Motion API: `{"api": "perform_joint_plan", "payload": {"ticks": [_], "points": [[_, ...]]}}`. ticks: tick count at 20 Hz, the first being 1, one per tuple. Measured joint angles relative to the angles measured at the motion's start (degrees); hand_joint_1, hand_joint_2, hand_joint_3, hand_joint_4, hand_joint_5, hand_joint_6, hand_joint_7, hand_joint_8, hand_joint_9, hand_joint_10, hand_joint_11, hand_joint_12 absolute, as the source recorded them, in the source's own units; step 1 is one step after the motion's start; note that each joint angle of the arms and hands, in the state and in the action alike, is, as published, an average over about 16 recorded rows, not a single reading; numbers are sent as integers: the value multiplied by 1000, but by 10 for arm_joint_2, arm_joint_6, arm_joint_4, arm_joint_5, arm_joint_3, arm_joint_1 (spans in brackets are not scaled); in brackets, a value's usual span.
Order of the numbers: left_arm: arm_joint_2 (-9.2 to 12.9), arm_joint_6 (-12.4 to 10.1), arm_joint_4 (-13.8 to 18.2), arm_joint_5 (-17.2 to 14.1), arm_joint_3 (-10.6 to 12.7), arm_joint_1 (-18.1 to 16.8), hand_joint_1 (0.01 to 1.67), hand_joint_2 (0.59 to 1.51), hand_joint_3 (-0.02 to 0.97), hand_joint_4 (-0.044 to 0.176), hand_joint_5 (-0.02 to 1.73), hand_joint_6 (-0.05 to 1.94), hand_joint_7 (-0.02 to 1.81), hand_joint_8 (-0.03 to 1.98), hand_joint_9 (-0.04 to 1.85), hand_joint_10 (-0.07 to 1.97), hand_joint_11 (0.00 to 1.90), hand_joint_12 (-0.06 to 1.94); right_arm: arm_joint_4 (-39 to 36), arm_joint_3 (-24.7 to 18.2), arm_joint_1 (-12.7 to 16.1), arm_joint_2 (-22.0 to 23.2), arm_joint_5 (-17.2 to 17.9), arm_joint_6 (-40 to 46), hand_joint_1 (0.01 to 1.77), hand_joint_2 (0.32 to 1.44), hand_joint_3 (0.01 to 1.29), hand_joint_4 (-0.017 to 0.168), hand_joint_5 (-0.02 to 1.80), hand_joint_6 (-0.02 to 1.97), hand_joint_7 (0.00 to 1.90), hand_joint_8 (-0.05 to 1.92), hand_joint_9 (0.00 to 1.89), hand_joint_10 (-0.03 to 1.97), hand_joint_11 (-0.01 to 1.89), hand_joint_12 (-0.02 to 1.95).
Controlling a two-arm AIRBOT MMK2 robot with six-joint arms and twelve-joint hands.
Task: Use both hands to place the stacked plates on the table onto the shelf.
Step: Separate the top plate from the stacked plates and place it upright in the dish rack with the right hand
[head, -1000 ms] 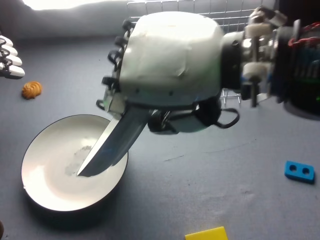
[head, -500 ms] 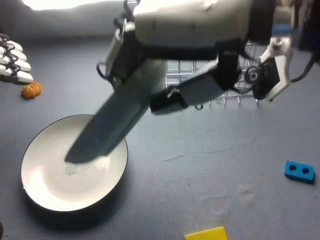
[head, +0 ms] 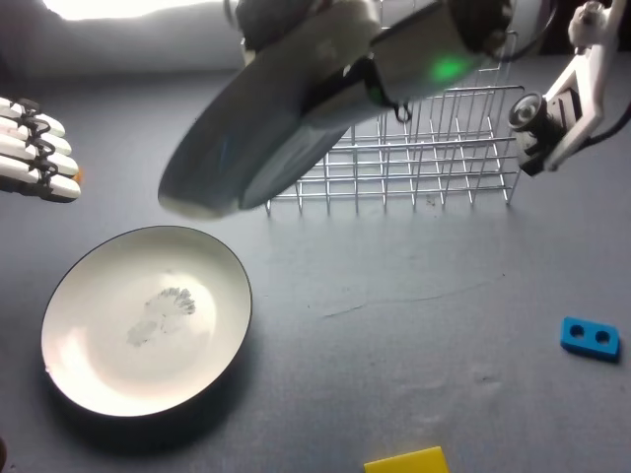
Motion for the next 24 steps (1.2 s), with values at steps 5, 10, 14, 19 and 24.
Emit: {"api": "perform_joint_plan", "payload": {"ticks": [5, 10, 14, 19, 24], "points": [[0, 0, 0, -2, -12, 14, 18, 1116, 14, 3, 157, 11, 124, 0, 88, 8, 19, 159, 34, 31, 4, 3, -9, 35, 1323, 972, 14, -8, 1026, 778, 1132, 702, 1153, 673, 920, 1074], [0, 0, -1, -3, -18, 22, 18, 1117, 14, 3, 158, 11, 124, 0, 88, 7, 19, 160, 75, 69, -4, 4, -16, 42, 1336, 972, 14, -10, 1025, 790, 1109, 727, 1107, 774, 895, 1107], [0, 0, -2, -3, -20, 26, 18, 1117, 15, 3, 159, 11, 127, 0, 92, 7, 19, 171, 104, 100, -11, 4, -19, 44, 1343, 973, 14, -9, 1022, 799, 1107, 735, 1102, 763, 887, 1116], [0, 0, -2, -3, -21, 26, 18, 1117, 15, 3, 156, 11, 126, 0, 91, 7, 18, 163, 148, 134, -25, 1, -22, 38, 1346, 976, 14, -6, 1026, 806, 1121, 697, 1136, 588, 889, 1085], [0, 0, -2, -2, -21, 27, 18, 1117, 14, 2, 147, 11, 117, 0, 86, 8, 18, 148, 201, 166, -39, -11, -28, 25, 1342, 978, 14, -4, 1031, 804, 1148, 640, 1199, 343, 896, 1050]]}}
